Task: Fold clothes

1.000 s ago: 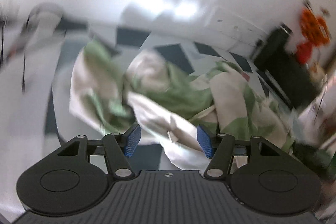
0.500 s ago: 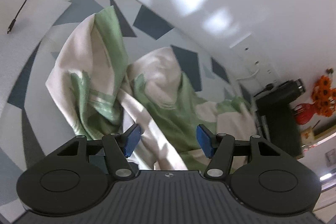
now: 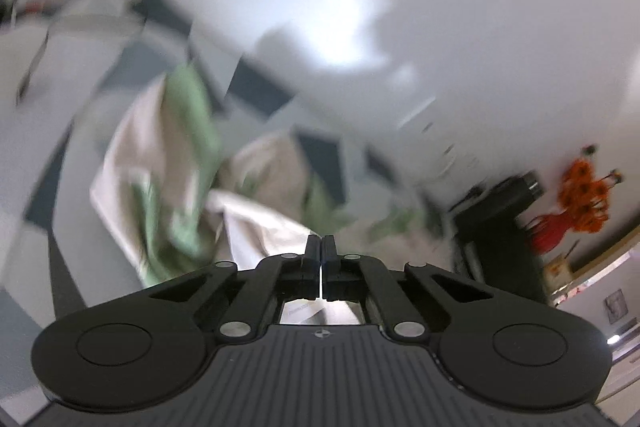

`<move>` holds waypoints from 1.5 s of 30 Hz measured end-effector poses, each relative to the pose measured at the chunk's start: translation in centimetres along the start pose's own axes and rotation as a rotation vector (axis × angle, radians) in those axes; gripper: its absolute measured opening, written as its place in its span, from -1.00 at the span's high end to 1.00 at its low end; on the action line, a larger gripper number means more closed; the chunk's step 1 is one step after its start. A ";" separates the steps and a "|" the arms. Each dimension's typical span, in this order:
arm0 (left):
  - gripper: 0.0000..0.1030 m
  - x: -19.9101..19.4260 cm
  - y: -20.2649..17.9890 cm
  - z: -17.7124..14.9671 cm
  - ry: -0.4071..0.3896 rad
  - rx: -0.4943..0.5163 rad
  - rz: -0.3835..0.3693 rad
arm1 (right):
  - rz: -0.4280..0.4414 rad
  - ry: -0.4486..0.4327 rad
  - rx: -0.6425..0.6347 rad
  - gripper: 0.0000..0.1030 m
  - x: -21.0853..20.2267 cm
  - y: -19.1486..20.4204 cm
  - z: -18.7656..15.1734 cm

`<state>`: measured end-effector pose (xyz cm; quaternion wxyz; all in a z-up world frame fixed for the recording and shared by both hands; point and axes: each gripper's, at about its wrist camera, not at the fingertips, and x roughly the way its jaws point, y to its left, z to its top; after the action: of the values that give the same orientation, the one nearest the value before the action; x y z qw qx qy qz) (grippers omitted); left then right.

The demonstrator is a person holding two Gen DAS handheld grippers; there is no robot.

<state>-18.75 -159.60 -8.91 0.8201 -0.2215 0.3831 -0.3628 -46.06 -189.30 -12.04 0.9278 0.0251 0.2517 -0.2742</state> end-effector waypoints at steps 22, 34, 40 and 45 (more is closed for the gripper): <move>0.68 -2.8 -1.1 -0.4 0.028 0.136 0.081 | -0.312 0.144 0.347 0.73 -0.2 -8.9 -0.8; -0.18 4.7 3.2 0.1 0.144 0.158 0.258 | -0.106 0.139 0.305 0.25 -3.2 -5.9 -3.3; 0.85 5.2 1.5 0.0 0.143 0.204 0.298 | 0.025 0.158 0.305 -0.14 -1.9 -4.3 -2.0; 0.86 1.7 -0.5 -0.6 0.061 0.218 0.214 | 0.018 0.170 0.402 -0.77 -0.1 -4.1 -1.1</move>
<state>-18.72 -161.33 -9.75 0.8612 -0.0782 0.3874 -0.3195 -48.72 -192.51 -12.58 0.8820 0.2348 0.2692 -0.3074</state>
